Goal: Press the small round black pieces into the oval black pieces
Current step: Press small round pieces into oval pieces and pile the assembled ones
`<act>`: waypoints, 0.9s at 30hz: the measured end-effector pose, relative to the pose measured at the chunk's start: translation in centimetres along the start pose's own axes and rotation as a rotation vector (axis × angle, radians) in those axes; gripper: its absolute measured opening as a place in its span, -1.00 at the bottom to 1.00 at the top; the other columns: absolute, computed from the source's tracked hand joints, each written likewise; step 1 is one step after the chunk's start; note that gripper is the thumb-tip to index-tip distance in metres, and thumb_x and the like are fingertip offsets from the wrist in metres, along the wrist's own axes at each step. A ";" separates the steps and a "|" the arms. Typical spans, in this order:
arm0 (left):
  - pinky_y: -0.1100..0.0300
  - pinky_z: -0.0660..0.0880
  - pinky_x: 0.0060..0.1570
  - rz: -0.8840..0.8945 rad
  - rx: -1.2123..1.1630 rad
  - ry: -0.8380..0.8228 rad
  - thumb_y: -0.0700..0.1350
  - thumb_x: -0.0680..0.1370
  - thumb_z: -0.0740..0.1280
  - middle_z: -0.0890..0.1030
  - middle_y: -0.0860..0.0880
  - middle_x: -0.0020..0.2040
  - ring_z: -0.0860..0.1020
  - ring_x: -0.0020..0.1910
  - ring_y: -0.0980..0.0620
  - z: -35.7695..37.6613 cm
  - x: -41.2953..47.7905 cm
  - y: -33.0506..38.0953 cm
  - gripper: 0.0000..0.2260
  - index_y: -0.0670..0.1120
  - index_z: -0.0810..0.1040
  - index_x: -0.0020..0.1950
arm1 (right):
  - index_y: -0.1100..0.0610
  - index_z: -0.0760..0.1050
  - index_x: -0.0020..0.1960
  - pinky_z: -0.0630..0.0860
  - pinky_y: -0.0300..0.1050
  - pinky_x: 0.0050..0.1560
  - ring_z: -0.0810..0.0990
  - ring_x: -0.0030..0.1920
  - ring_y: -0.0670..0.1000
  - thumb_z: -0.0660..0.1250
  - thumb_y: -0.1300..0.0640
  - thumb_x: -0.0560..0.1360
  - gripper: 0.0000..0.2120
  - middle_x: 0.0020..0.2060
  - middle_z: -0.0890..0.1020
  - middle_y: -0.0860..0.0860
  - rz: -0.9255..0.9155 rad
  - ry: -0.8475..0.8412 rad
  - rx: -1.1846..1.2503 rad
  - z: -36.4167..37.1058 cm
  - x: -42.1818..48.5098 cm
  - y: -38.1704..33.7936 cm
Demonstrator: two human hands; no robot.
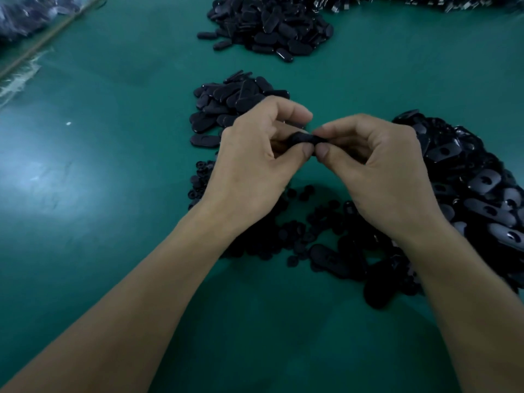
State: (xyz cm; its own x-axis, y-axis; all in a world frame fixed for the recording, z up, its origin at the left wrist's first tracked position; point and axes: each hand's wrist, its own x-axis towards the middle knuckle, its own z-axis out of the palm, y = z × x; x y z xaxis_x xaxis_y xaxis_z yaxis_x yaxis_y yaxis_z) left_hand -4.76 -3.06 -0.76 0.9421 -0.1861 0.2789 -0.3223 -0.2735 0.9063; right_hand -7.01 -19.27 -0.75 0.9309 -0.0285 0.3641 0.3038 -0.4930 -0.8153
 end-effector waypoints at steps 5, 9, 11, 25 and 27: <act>0.15 0.66 -0.14 -0.058 -0.154 0.041 -0.29 0.45 0.55 0.72 0.02 -0.20 0.72 -0.23 0.03 -0.3 0.1 0.0 -0.76 0.00 0.62 -0.04 | -0.14 0.58 -0.06 0.53 -0.35 -0.17 0.69 -0.17 -0.15 0.47 0.14 0.51 -0.83 -0.22 0.70 -0.17 0.048 -0.018 0.138 -0.1 0.0 0.0; 0.19 0.65 -0.16 -0.083 -0.192 0.020 -0.31 0.44 0.56 0.72 0.04 -0.24 0.72 -0.24 0.02 -0.5 0.2 0.0 -0.77 -0.01 0.65 -0.05 | -0.10 0.59 -0.07 0.52 -0.36 -0.20 0.69 -0.20 -0.14 0.48 0.15 0.51 -0.84 -0.24 0.70 -0.13 0.071 -0.013 0.141 -0.1 0.0 -0.1; 0.19 0.65 -0.16 -0.090 -0.192 0.014 -0.31 0.45 0.55 0.71 0.05 -0.25 0.72 -0.24 0.03 -0.5 0.3 0.0 -0.77 -0.01 0.65 -0.05 | -0.08 0.60 -0.08 0.52 -0.37 -0.22 0.68 -0.22 -0.15 0.48 0.16 0.51 -0.85 -0.25 0.70 -0.13 0.074 -0.014 0.145 -0.2 0.0 0.0; 0.05 0.69 -0.11 -0.069 -0.114 0.018 -0.29 0.42 0.58 0.72 -0.11 -0.18 0.72 -0.20 -0.05 -0.5 0.2 0.2 -0.79 -0.05 0.67 -0.06 | -0.06 0.61 -0.16 0.53 -0.32 -0.26 0.63 -0.33 -0.18 0.49 0.13 0.46 -0.89 -0.33 0.68 -0.17 0.124 0.019 0.120 -0.2 -0.1 0.0; 0.05 0.69 -0.11 -0.065 -0.098 0.017 -0.28 0.42 0.58 0.72 -0.10 -0.18 0.72 -0.20 -0.03 -0.6 0.2 0.3 -0.80 -0.05 0.68 -0.06 | -0.07 0.61 -0.16 0.55 -0.31 -0.26 0.65 -0.32 -0.16 0.49 0.12 0.46 -0.88 -0.32 0.69 -0.16 0.126 0.018 0.125 -0.2 -0.2 -0.1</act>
State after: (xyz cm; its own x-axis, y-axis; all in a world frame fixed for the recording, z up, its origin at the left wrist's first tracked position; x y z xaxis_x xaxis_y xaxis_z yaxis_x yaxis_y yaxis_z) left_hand -4.63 -2.59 -0.19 0.9625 -0.1544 0.2230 -0.2505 -0.1911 0.9491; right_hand -7.23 -19.42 -0.63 0.9598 -0.0991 0.2627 0.2089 -0.3731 -0.9040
